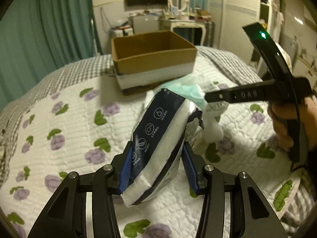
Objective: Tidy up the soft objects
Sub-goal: 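Grasp the dark-and-white pack with left tool while right tool grasps the mint-green bag, then carry both packs into the box and open both tools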
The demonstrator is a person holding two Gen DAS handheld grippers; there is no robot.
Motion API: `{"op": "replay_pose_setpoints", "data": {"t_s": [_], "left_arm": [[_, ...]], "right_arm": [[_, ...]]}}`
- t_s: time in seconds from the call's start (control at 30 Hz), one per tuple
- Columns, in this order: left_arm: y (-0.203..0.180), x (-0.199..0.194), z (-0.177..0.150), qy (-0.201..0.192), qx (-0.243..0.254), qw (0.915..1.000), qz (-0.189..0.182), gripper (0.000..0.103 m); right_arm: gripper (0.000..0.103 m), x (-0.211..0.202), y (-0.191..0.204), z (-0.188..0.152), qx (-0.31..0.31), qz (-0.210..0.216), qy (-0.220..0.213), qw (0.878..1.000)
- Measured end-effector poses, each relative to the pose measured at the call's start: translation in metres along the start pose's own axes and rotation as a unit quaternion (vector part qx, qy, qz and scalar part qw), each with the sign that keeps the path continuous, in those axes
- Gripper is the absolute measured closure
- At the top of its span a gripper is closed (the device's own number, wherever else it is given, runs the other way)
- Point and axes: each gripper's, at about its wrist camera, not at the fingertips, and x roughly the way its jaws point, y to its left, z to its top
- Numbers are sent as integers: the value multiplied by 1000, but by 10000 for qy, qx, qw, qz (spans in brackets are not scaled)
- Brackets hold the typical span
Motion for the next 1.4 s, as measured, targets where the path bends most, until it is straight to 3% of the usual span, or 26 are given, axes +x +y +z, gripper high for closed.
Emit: {"op": "replay_pose_setpoints", "data": {"t_s": [0.07,0.27,0.57,0.9,1.17,1.4], "left_arm": [[0,-5,-1,-68,-42,10000,43,57],[11,-18,2,-268,-331,9990,141,57],[27,-46,24,-663,-788,9943,274,57],[35,-76,71,-1254,-1107,9852,384,57],[41,-94,116,-1831,-1231,9742,466,57],[51,-85,157,-2062,-1194,9698,513,57]], "right_arm": [[79,-5,4,-3,-39,-21,-85,10000],[85,-37,21,-8,-275,-433,-626,9967],[85,-104,52,-2,-690,-988,-1539,9807],[85,-184,66,25,-723,-1161,-2526,9579],[85,-222,73,57,-856,-1378,-2883,9437],[85,-225,73,102,-979,-1639,-3017,9341]]}}
